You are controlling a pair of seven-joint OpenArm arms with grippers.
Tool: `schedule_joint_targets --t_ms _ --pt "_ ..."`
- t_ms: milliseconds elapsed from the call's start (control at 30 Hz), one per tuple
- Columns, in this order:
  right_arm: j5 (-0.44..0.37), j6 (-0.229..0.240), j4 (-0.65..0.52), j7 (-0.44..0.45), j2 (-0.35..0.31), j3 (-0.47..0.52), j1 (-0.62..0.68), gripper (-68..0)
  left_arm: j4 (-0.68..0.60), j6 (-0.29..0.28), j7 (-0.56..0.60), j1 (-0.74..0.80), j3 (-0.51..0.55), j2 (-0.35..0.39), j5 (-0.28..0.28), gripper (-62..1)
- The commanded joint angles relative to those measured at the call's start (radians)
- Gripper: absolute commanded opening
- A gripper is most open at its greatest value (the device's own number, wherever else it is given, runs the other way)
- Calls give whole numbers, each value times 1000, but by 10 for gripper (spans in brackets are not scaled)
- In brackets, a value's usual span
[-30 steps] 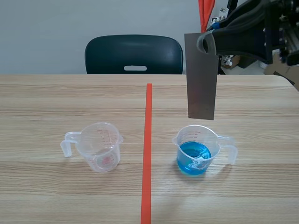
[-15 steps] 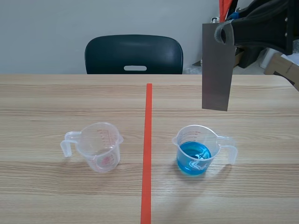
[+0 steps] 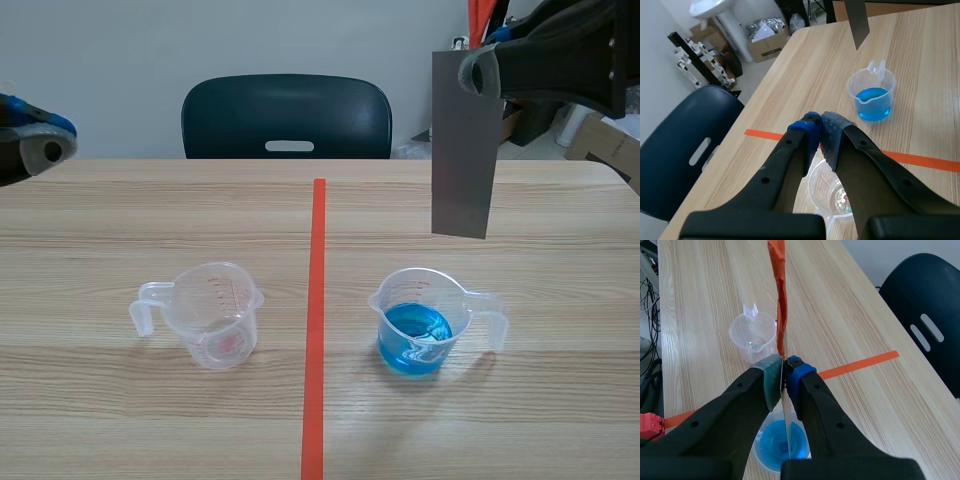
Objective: Do the redox reaction experiment. move the plate over the blue solution
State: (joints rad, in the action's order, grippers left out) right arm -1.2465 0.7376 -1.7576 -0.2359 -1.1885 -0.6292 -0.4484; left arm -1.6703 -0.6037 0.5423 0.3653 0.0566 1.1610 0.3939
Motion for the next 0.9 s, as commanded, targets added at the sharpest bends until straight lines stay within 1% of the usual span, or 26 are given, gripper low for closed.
schedule_joint_targets --t_ms 0,67,133,300,433,567,667,800,867 --pt "-19 8 -2 19 -8 14 -17 -669 5 6 15 -40 -29 -2 17 -584" --pt "-19 8 -2 20 -8 14 -17 -669 2 7 -22 -95 -77 -5 51 -584" --pt "-19 8 -2 23 -8 14 -17 -669 1 8 -57 -157 -129 -17 70 -584" --pt "-19 8 -3 26 -8 14 -17 -669 1 10 -139 -295 -253 -69 72 -584" --pt "-19 8 -4 34 -8 14 -17 -669 1 17 -201 -376 -350 -120 72 -584" --pt "-19 8 -4 50 -8 14 -17 -669 2 17 -234 -451 -460 -166 70 -584" --pt "-22 8 -4 53 -8 14 -17 -669 3 40 -279 -509 -543 -202 70 -584" --pt "-42 8 -4 53 -8 14 -13 -669 16 45 -320 -583 -644 -242 69 -584" --pt "-45 8 -4 62 -8 14 -2 -669 37 62 -335 -612 -684 -263 70 -584"
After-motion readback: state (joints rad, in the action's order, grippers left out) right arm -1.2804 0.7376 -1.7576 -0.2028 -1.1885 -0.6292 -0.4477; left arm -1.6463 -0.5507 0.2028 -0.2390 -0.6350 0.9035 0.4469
